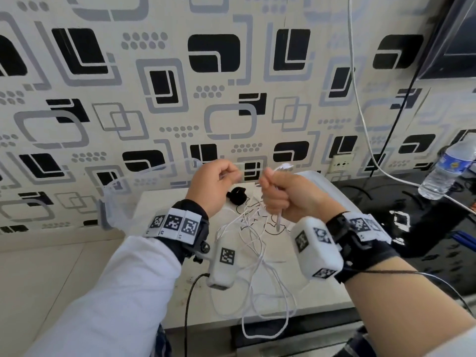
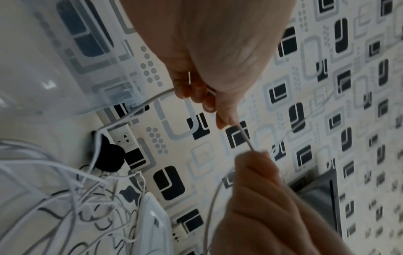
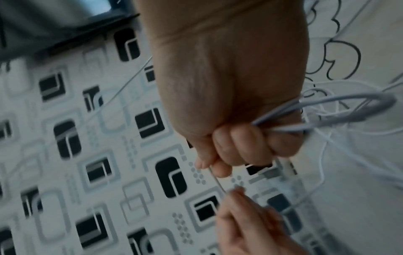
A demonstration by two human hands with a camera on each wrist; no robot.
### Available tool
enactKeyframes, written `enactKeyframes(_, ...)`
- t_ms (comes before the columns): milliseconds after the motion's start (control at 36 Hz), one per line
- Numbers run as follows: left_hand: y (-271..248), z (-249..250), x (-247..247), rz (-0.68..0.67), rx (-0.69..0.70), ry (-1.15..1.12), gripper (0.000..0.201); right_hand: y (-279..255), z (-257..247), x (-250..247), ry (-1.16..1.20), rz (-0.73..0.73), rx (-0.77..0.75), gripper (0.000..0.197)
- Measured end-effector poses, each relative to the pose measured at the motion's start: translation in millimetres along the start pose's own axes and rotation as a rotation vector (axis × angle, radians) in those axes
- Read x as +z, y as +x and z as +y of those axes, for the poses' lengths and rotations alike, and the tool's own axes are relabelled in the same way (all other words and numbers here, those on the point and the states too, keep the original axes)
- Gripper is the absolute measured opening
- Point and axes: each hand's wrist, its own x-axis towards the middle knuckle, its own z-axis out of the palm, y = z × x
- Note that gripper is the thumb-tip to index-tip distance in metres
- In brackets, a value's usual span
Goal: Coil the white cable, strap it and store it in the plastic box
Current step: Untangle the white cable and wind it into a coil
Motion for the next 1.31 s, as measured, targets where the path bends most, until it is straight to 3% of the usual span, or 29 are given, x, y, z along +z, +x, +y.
enactKeyframes(278,5,-12,-11,0.059,-0.024,0.026,0.022,-11,-21,-46,0.737,0.046,-0.144,0.044)
enactKeyframes(472,4,-16,-7,0.029,-0.036,0.015,0.020,-6,-20,-43,0.809,0.257,-0.190,0.052)
enactKeyframes(611,1,-22,-5,-0.098,-0.086,0.037,0.017,-5,-16,-42,0.758,0.356,-0.183,0.048)
enactKeyframes(750,-5,-26,0,-0.421,-0.218,0.087,0.022,-9,-18,-51,0.798,0.405,-0.259,0.053)
enactKeyframes(805,-8,-32,1,-0.472,-0.228,0.166,0.020,-14,-23,-60,0.850,0.451,-0.326,0.055)
enactKeyframes(889,-8,-39,-2,-0.447,-0.222,0.223,0.020,-20,-27,-73,0.900,0.539,-0.376,0.056)
enactKeyframes(1000,-6,-40,-3,-0.369,-0.217,0.170,0.025,-17,-19,-75,0.815,0.629,-0.315,0.051)
enactKeyframes(1111,-6,-31,3,-0.274,-0.233,0.046,0.024,-11,-17,-65,0.782,0.619,-0.306,0.052)
enactKeyframes(1222,-3,-27,2,-0.197,-0.224,0.110,0.023,-14,-24,-73,0.975,0.622,-0.400,0.055)
enactKeyframes(1305,-3,-26,-1,-0.162,-0.196,0.141,0.024,-21,-27,-84,0.975,0.656,-0.450,0.052)
